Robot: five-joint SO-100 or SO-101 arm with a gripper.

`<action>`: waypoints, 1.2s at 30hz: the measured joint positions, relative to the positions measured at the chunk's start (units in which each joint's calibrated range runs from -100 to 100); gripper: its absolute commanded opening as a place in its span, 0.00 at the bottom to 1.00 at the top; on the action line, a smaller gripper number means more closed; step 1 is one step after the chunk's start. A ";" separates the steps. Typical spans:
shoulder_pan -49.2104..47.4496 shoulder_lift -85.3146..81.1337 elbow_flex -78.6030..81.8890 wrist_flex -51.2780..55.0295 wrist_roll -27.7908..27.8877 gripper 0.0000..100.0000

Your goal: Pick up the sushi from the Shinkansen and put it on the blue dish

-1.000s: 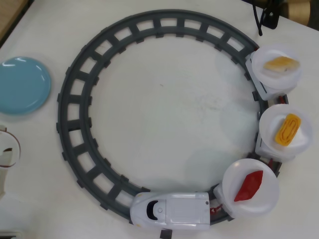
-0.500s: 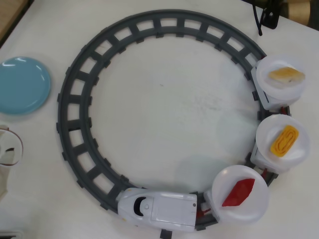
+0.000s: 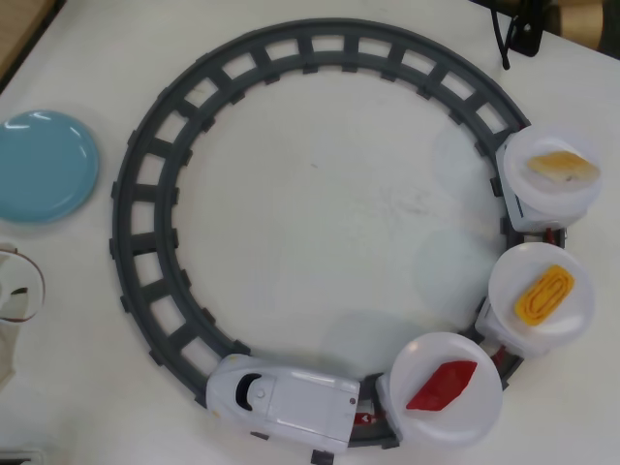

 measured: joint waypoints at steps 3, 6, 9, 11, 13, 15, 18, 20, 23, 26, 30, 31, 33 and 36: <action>0.00 0.00 0.00 0.00 0.00 0.17; 0.00 0.00 0.00 0.00 0.00 0.17; 0.00 0.00 0.00 0.00 0.00 0.17; 0.00 0.00 0.00 0.00 0.00 0.17; 0.00 0.00 0.00 0.00 0.00 0.17; 0.16 0.00 0.00 0.00 0.00 0.17; 0.25 0.00 0.00 0.00 0.00 0.17; 0.25 0.00 0.00 0.00 0.00 0.17; 0.25 0.00 0.00 0.08 0.00 0.17; 0.25 0.00 0.00 0.50 0.00 0.17; 0.25 0.00 0.00 0.59 0.00 0.17; 0.25 0.00 0.00 0.59 0.00 0.17; 0.25 0.00 0.00 0.59 0.00 0.17; 0.25 0.00 0.00 0.92 0.00 0.17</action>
